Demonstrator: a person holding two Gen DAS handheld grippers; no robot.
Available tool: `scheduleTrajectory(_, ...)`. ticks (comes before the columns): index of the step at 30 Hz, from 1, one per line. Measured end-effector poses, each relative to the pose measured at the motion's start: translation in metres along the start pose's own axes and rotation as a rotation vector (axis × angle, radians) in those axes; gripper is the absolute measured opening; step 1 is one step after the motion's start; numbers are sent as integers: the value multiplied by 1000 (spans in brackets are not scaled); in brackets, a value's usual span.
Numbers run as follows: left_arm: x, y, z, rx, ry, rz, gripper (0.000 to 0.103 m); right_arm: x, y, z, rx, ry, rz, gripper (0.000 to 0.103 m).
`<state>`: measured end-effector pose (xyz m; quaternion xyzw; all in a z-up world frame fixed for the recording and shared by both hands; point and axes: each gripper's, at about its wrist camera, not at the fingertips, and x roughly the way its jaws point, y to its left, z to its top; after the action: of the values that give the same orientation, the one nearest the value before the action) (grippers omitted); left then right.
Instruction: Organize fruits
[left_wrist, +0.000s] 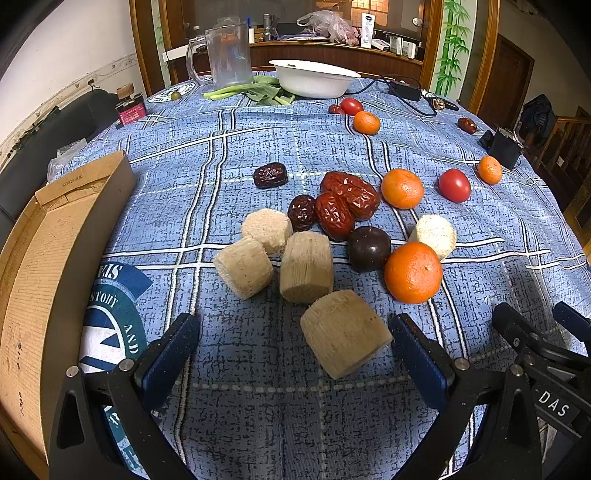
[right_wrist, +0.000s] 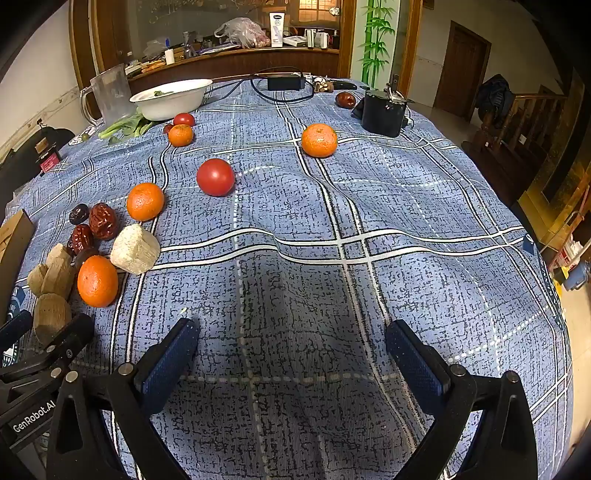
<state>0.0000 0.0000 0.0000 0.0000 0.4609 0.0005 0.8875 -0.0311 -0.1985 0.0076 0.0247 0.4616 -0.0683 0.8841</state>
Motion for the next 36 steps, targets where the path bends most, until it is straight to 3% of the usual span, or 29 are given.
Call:
scheduleTrajectory(8,-1,1,0,25,27,-19,103,0,1,0,3,3,2,102)
scheduleTrajectory(13,-4,1,-1,55,61,-36,103,-1,-3,-2,14,75,8,102)
scheduleTrajectory(15,-4,0,-2,65,63,-40,103,-4,-1,-4,5,63,10,102)
scheduleTrajectory(20,-13,4,-9,90,106,-94,103,-6,1,-3,10,55,-2,102)
scheduleTrajectory(22,-27,10,-14,69,84,-121,103,-12,-1,-6,36,47,-17,102)
scheduleTrajectory(30,-119,48,-16,7,-147,-157,103,-99,-10,-21,131,-198,14,102)
scheduleTrajectory(36,-177,75,-21,5,-317,-15,103,-184,3,-47,140,-487,-28,103)
